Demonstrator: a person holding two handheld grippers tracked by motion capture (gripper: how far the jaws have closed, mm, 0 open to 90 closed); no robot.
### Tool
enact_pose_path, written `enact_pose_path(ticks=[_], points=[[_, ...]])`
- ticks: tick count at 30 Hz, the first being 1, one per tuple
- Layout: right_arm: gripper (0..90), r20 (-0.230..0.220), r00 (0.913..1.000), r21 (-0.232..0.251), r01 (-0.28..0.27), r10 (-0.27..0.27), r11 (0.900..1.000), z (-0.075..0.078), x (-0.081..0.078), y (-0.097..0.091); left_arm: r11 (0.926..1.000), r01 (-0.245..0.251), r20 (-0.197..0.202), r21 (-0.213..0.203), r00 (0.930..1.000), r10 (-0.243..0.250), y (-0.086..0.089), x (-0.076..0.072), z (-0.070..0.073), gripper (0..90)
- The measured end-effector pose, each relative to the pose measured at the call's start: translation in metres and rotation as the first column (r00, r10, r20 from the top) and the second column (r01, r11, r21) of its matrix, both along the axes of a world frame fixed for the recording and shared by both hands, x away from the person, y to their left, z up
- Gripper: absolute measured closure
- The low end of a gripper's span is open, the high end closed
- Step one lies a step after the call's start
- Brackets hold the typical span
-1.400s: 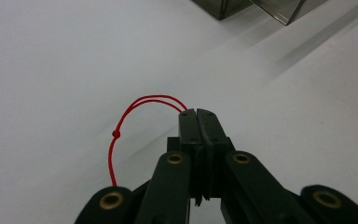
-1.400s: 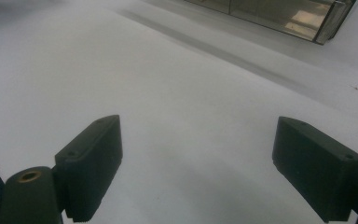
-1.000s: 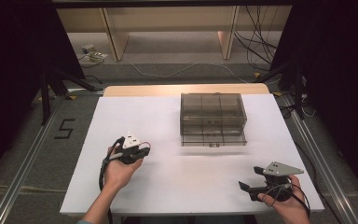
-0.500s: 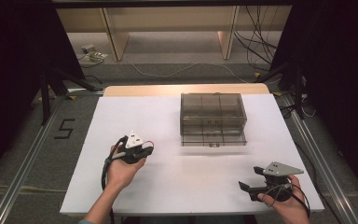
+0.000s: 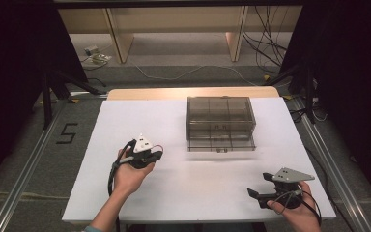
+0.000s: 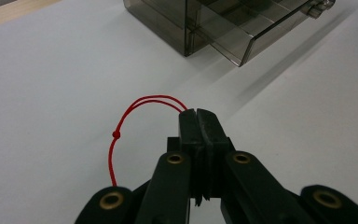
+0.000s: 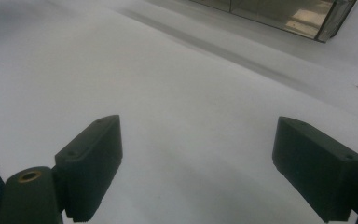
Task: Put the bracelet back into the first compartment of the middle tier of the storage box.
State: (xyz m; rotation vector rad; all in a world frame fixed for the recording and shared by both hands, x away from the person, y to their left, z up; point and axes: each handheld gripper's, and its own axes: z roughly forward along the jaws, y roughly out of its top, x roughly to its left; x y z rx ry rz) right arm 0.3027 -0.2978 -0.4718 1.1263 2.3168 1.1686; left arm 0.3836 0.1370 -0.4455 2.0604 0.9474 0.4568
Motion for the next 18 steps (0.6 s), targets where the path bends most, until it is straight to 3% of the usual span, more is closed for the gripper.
enact_pose_path(ticks=[18], points=[[16.8,0.000,1.0000,0.000,-0.002,0.002,1.0000,0.000,0.000,0.000,0.9993,0.036,0.013,-0.002,0.9993,-0.036,-0.015,0.001,0.008,89.7]])
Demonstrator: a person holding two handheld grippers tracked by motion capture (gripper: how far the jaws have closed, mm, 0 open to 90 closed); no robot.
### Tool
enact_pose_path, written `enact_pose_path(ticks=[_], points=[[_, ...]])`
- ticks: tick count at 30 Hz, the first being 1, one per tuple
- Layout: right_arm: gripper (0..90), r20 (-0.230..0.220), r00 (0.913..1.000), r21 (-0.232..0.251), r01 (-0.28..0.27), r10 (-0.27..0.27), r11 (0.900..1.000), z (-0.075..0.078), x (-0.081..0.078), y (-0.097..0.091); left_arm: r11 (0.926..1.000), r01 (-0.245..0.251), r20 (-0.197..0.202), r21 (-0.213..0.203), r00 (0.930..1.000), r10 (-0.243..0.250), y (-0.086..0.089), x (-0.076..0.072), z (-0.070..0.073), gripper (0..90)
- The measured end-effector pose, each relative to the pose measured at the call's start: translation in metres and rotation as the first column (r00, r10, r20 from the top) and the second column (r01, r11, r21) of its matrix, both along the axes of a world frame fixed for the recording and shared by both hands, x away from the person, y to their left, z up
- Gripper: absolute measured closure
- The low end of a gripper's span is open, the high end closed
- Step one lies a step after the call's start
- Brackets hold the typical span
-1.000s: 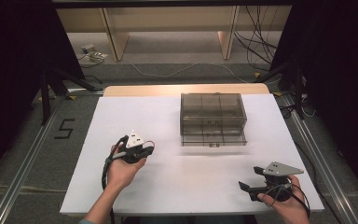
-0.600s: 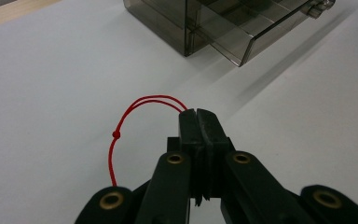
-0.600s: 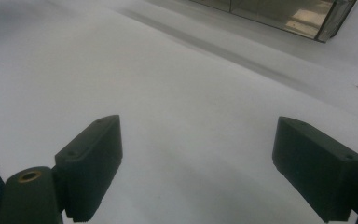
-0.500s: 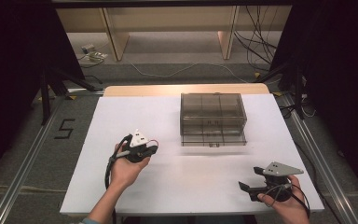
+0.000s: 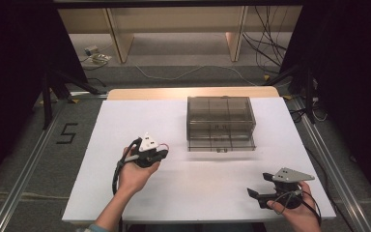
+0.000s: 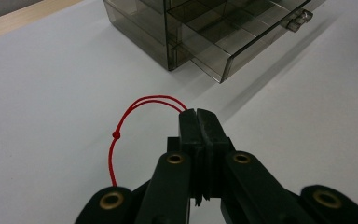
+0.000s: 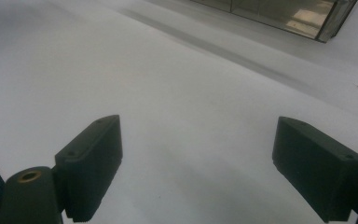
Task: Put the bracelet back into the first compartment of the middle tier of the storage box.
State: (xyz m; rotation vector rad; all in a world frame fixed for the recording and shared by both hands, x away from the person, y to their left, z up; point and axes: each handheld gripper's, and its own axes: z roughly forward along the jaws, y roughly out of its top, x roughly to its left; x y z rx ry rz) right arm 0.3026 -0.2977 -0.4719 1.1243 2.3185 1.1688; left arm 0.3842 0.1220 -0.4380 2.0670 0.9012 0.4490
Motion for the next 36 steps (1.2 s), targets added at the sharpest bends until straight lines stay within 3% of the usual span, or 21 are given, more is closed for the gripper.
enact_pose_path(ticks=[36], points=[[16.8,-0.002,1.0000,0.003,0.002,-0.002,1.0000,-0.001,0.000,0.000,0.9984,0.057,0.026,0.006,0.9980,-0.057,-0.027,0.009,0.012,89.8]])
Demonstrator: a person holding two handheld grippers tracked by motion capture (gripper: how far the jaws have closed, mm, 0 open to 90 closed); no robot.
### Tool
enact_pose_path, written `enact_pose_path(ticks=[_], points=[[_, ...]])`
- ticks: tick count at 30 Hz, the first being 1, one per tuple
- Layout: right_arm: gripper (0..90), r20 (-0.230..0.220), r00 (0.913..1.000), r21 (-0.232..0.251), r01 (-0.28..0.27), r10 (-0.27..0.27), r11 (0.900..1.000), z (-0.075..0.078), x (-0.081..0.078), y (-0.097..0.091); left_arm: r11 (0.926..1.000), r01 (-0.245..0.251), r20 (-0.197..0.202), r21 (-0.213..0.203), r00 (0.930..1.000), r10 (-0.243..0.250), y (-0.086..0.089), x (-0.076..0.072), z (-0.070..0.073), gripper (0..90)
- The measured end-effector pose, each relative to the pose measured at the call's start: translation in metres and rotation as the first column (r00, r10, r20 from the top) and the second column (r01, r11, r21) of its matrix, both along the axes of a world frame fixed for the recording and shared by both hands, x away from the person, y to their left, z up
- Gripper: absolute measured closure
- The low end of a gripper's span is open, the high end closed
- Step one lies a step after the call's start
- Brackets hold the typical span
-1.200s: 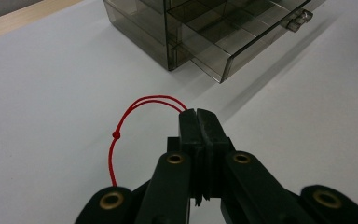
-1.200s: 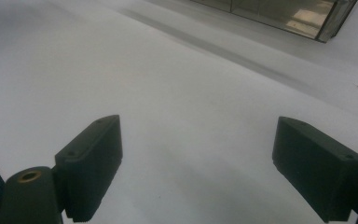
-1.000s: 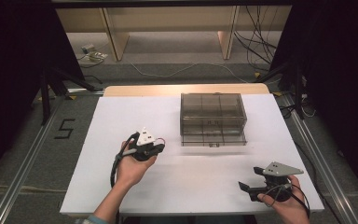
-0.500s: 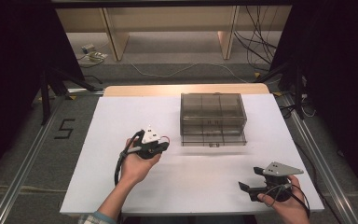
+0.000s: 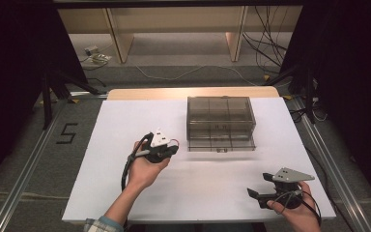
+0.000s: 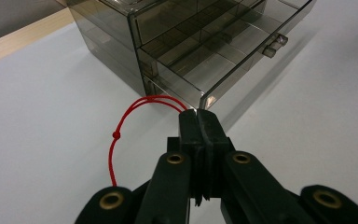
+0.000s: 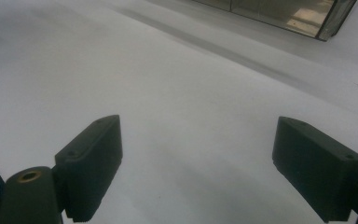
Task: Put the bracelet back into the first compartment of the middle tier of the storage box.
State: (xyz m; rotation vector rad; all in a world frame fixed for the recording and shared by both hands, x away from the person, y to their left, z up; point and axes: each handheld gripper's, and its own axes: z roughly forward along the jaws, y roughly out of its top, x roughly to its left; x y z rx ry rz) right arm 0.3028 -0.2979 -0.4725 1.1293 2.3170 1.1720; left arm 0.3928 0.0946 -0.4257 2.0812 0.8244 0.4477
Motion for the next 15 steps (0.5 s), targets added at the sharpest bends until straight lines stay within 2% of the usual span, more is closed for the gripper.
enact_pose_path(ticks=[15], points=[[16.8,0.003,1.0000,0.000,-0.003,0.003,1.0000,-0.0002,0.0002,-0.0003,1.0000,0.007,0.005,-0.005,1.0000,-0.007,-0.0067,0.0028,0.0040,89.8]])
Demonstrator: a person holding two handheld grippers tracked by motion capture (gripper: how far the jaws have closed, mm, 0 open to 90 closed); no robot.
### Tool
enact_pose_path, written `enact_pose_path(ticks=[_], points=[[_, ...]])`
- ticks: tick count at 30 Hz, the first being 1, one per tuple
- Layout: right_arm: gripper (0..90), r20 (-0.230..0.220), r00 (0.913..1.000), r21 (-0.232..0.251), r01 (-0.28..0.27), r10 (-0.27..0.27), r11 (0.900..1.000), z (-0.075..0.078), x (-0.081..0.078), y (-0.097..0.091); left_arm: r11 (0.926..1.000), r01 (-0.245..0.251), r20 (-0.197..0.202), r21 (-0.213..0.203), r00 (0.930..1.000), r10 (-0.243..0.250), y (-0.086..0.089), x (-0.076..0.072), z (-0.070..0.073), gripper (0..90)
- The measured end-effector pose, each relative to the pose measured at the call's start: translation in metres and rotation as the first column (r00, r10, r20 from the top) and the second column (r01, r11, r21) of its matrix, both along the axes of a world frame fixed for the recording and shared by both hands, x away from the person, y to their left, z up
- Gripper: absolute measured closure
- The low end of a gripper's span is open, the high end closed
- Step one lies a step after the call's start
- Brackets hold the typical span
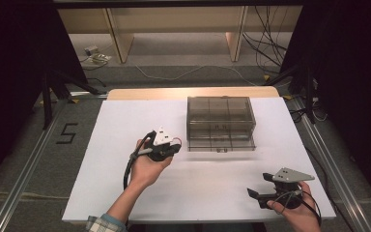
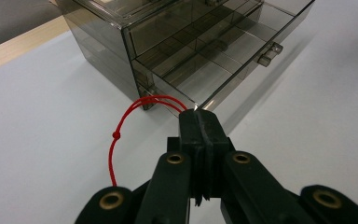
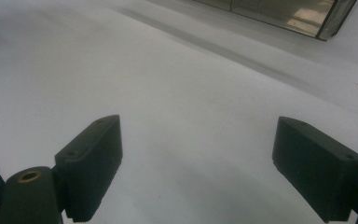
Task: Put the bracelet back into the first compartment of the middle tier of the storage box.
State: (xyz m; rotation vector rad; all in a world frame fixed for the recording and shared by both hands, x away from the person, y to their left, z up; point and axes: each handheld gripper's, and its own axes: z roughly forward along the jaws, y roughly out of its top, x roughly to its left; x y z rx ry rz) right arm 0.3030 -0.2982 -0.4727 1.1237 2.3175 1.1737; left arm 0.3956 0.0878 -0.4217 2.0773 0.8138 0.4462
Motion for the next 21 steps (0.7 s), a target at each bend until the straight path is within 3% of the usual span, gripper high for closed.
enact_pose_path(ticks=[21], points=[[16.8,-0.006,1.0000,-0.004,0.004,-0.004,1.0000,0.000,0.000,0.000,0.9998,0.021,0.005,-0.002,0.9998,-0.021,-0.012,0.004,0.004,89.7]])
